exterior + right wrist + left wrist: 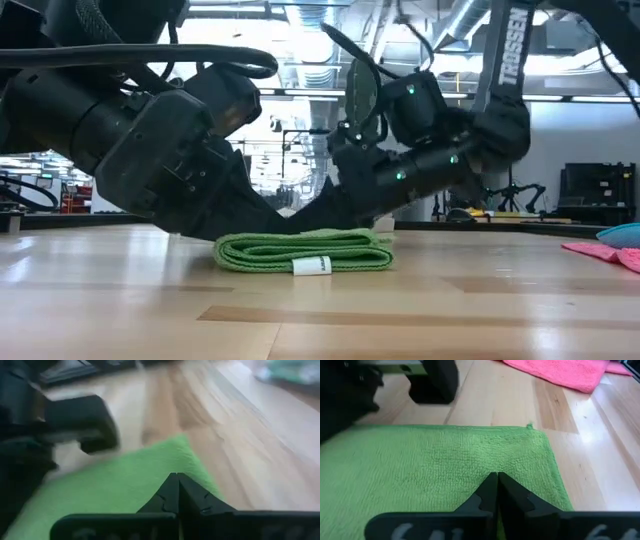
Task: Fold microfiber towels
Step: Fold the green microfiber towel, then put the green microfiber towel into the transparent bin
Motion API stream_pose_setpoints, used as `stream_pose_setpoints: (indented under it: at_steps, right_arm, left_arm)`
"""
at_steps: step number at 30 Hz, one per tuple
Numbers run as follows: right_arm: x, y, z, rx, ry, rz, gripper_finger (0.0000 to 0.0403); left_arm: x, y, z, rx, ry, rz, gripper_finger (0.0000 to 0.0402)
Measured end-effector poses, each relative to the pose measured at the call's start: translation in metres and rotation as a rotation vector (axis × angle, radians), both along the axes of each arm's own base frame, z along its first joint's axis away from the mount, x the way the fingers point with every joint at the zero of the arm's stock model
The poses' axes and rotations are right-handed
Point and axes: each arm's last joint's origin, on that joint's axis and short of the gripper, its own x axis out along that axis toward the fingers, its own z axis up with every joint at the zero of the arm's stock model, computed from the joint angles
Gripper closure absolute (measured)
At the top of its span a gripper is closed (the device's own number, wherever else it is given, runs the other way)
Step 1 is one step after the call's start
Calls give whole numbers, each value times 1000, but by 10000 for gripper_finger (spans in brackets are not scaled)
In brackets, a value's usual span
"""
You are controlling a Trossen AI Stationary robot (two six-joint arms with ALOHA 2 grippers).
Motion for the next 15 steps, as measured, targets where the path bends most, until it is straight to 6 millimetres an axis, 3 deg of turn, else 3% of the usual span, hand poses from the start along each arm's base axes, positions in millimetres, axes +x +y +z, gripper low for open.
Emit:
stream_pose_setpoints:
  at_steps: [5, 10, 15]
  right_arm:
    - [-2, -12, 52, -76, -6, -51, 378]
    - [-4, -10, 76, -169, 120, 41, 365]
    - [0, 5, 102, -226, 254, 152, 309]
  left_arm:
    - [-2, -2, -2, 0, 22, -8, 401]
    - [-3, -5, -3, -30, 63, -110, 401]
    - [-5, -9, -4, -51, 103, -238, 401]
